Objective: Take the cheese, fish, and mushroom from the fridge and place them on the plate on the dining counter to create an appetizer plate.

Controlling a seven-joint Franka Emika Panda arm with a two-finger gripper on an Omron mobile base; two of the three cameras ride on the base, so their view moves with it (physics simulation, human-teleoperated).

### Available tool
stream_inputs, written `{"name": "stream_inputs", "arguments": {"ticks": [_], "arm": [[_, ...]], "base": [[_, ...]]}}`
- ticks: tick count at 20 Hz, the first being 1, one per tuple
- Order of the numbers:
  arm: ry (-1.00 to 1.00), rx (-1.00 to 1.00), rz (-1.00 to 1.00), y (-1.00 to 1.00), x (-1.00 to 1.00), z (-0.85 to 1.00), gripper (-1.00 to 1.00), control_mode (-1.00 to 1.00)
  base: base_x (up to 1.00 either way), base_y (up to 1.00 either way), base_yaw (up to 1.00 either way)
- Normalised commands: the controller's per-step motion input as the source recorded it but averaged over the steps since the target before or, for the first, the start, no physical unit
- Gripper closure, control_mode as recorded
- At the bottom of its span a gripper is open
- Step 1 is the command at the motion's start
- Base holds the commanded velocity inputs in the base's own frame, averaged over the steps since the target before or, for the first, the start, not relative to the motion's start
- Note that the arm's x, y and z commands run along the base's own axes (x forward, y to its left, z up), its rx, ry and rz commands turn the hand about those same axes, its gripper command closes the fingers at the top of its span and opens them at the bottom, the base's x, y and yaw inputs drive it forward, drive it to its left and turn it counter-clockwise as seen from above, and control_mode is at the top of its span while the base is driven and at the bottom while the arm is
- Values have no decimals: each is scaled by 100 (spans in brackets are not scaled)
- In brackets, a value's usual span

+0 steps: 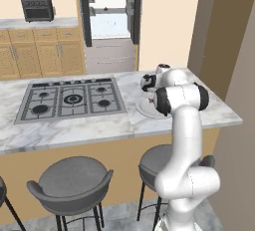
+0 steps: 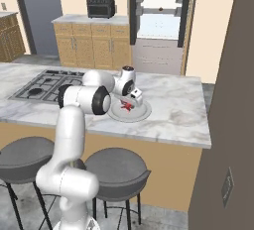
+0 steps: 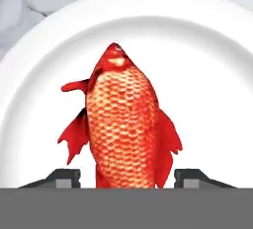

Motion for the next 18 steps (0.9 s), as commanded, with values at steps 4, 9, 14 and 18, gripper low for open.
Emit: {"name": "stream_inputs", "arguments": {"ticks": [4,9,14,18], "arm": [[0,0,0,0,-1,0,-100,-100],[0,0,0,0,-14,16,-100,-100],[0,-1,7,2,-88,41,-100,-100],[0,-3,20,11,-100,56,-100,-100]], "base": [[0,0,0],[0,0,0],[0,0,0],[0,0,0]]}}
